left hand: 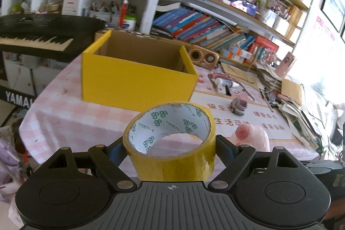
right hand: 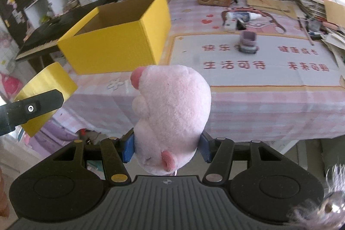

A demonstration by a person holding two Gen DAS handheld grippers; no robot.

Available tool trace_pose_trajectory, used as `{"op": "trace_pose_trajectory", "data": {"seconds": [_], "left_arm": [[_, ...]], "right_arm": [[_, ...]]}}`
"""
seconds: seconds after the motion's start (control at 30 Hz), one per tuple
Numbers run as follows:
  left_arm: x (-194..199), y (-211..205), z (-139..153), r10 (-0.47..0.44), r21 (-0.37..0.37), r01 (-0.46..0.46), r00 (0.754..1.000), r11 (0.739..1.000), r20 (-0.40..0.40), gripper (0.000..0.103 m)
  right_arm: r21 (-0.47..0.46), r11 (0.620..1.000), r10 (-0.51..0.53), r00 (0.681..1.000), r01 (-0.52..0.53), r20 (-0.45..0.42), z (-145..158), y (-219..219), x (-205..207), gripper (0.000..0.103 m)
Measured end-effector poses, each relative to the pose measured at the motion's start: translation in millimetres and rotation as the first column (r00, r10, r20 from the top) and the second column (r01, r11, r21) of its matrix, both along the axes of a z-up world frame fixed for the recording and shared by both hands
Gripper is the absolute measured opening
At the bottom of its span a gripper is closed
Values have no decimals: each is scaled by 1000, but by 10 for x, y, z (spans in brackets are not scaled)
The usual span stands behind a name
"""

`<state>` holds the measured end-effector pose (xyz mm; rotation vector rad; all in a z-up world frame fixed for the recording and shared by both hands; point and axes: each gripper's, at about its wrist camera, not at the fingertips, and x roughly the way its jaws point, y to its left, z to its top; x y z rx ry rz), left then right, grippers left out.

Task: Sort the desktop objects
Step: 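Lift and carry the tape roll and pig with both tools toward the yellow box, then lower both held objects into the yellow box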

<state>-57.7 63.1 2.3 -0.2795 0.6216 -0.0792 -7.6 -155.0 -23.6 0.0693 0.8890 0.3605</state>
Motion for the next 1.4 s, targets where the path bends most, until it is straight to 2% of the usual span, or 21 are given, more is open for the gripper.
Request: {"op": "trace_pose_trajectory", "data": {"seconds": [0.47, 1.0, 1.4], "left_arm": [[-244, 294, 24, 89, 12, -89, 996, 996, 8, 86], [-244, 407, 42, 113, 10, -113, 994, 993, 9, 86], [-75, 416, 55, 112, 26, -113, 994, 993, 15, 86]], "right_arm": [[0, 992, 125, 992, -125, 13, 12, 439, -67, 55], [-10, 985, 171, 985, -171, 23, 41, 590, -50, 55], [-21, 983, 181, 983, -181, 33, 46, 585, 119, 55]]}}
